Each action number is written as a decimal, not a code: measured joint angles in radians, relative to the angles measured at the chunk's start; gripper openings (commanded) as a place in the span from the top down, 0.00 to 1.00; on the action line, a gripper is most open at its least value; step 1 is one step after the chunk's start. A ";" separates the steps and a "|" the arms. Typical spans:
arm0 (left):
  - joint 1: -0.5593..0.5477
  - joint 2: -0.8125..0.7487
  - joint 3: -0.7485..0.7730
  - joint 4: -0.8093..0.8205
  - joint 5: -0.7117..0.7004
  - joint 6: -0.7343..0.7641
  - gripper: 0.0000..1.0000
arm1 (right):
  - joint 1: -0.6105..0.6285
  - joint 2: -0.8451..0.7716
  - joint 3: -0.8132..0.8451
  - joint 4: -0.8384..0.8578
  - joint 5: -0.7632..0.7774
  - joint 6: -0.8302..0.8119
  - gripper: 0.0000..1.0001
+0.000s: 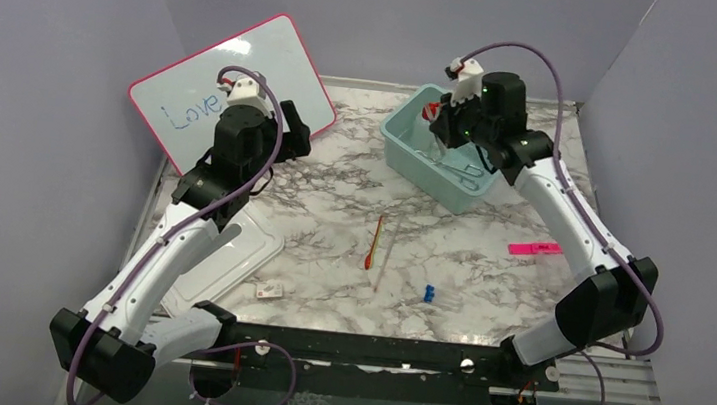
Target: Organize the chemistry lab equipment
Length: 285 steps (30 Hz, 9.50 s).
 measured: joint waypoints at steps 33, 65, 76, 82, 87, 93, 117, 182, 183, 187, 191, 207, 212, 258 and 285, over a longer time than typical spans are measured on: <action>0.000 0.238 0.032 -0.005 0.169 -0.021 0.14 | -0.193 0.500 0.283 -0.348 -0.287 -0.408 0.87; -0.008 0.208 -0.087 0.072 0.301 -0.053 0.18 | -0.024 -0.024 0.026 -0.077 -0.209 0.136 0.57; -0.008 0.027 -0.148 0.069 0.140 -0.012 0.15 | 0.319 -0.118 -0.309 -0.097 0.219 0.642 0.57; -0.022 -0.007 -0.189 0.066 0.087 -0.010 0.15 | 0.389 -0.020 -0.370 -0.170 0.344 0.865 0.57; -0.033 -0.013 -0.218 0.064 0.078 -0.015 0.14 | 0.439 0.156 -0.334 -0.232 0.389 0.980 0.60; -0.035 -0.023 -0.218 0.066 0.074 -0.016 0.14 | 0.459 0.269 -0.286 -0.291 0.436 1.038 0.66; -0.041 -0.021 -0.211 0.060 0.043 0.007 0.14 | 0.459 0.266 -0.282 -0.223 0.460 0.930 0.99; -0.041 0.333 0.102 0.018 0.181 0.030 0.14 | -0.201 0.580 0.394 -0.489 -0.370 -0.359 0.90; -0.041 0.333 0.102 0.018 0.184 0.030 0.14 | -0.201 0.587 0.394 -0.492 -0.362 -0.360 0.86; -0.041 0.333 0.102 0.018 0.192 0.030 0.14 | -0.203 0.594 0.399 -0.504 -0.342 -0.360 0.79; -0.041 0.333 0.102 0.019 0.196 0.033 0.14 | -0.204 0.593 0.435 -0.502 -0.339 -0.331 0.71; -0.041 0.256 0.085 0.027 0.143 0.098 0.11 | -0.049 0.172 0.238 -0.198 -0.297 0.127 0.59; -0.041 0.142 0.027 0.035 0.072 0.114 0.11 | 0.096 0.019 -0.010 -0.095 -0.206 0.327 0.58; -0.053 -0.003 -0.148 0.055 0.011 0.068 0.10 | 0.379 0.365 -0.219 -0.133 0.217 0.880 0.84; -0.054 0.062 -0.134 0.058 0.017 0.069 0.10 | 0.178 0.050 -0.021 -0.082 0.248 0.382 0.93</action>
